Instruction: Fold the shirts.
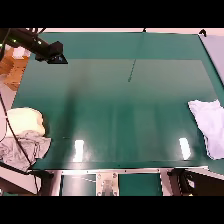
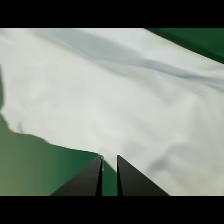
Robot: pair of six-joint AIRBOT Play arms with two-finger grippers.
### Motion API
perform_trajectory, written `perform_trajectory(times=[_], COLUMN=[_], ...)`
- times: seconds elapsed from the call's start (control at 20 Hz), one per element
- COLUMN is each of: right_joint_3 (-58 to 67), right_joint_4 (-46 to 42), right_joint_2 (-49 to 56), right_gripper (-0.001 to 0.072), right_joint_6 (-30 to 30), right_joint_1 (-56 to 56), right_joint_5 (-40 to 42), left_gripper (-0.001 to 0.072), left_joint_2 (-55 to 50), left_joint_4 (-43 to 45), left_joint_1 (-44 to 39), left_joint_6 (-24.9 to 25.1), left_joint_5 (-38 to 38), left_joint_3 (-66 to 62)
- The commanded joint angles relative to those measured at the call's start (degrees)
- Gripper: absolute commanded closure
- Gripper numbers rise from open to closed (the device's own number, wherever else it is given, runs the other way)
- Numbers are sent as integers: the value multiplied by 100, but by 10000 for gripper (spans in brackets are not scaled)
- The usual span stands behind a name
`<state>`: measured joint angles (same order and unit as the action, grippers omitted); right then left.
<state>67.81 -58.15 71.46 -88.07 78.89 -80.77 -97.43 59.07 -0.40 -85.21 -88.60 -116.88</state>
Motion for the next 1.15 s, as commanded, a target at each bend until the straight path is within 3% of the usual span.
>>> perform_trajectory(times=[0.0, 0.1, 0.2, 0.5, 0.7, 0.8, 1.1], right_joint_3=[435, 295, -175, -2750, -3161, -3161, -3161], right_joint_4=[986, 761, 317, 177, 264, 262, 262], right_joint_2=[-269, -505, -903, -2741, -3008, -3008, -3005], right_gripper=[693, 695, 695, 695, 693, 635, 638], right_joint_6=[459, 693, 778, 645, 584, 540, 542], right_joint_1=[-1528, -2868, -4022, -6526, -7197, -7329, -7333], right_joint_5=[153, 179, 352, 1104, 1231, 970, 940], left_gripper=[685, 685, 685, 685, 685, 684, 684], left_joint_2=[11, 201, 793, 3626, 5110, 5281, 5276], left_joint_4=[-271, -251, -186, -192, -146, -120, -118], left_joint_1=[-31, -175, -439, -966, -966, -966, -966], left_joint_6=[11, -138, -138, -483, -863, -931, -931], left_joint_5=[-74, -299, -46, 1233, 1552, 1473, 1491], left_joint_3=[0, 229, 1069, 5283, 6961, 7023, 7023])
